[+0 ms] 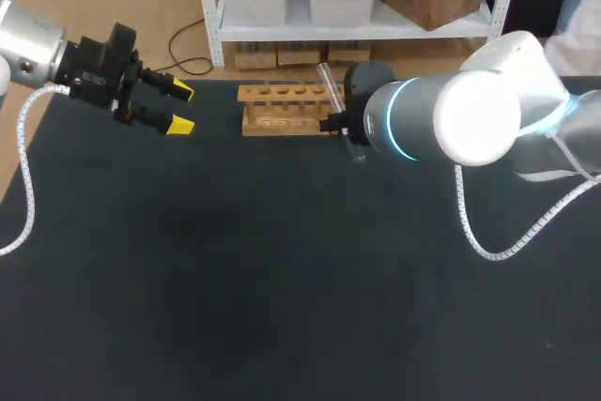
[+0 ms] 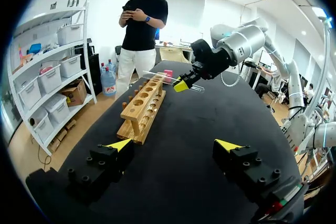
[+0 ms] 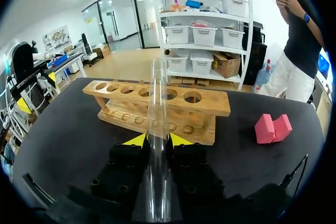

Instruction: Grasp the test tube, adjust it, and insert it.

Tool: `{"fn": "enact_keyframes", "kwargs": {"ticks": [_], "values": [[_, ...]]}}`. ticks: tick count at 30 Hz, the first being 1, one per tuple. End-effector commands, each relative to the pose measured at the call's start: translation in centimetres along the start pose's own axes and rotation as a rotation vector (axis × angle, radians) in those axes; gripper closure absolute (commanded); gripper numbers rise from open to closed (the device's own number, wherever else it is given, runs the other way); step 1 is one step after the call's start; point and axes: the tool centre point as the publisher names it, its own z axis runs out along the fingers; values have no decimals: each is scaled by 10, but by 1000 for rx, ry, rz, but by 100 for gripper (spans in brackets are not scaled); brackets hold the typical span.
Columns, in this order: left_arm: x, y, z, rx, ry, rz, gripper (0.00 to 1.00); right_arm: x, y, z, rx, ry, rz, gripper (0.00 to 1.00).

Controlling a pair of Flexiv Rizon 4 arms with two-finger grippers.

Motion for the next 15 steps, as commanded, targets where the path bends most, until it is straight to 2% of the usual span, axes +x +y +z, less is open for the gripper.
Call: {"fn": "enact_keyframes", "kwargs": {"ticks": [1,15], "values": [[1,1,0,2,-1,2,0,-1,-1,6,-16,30,-7,100],[1,1,0,2,-1,2,0,7,2,15,-71,136,-14,100]]}}
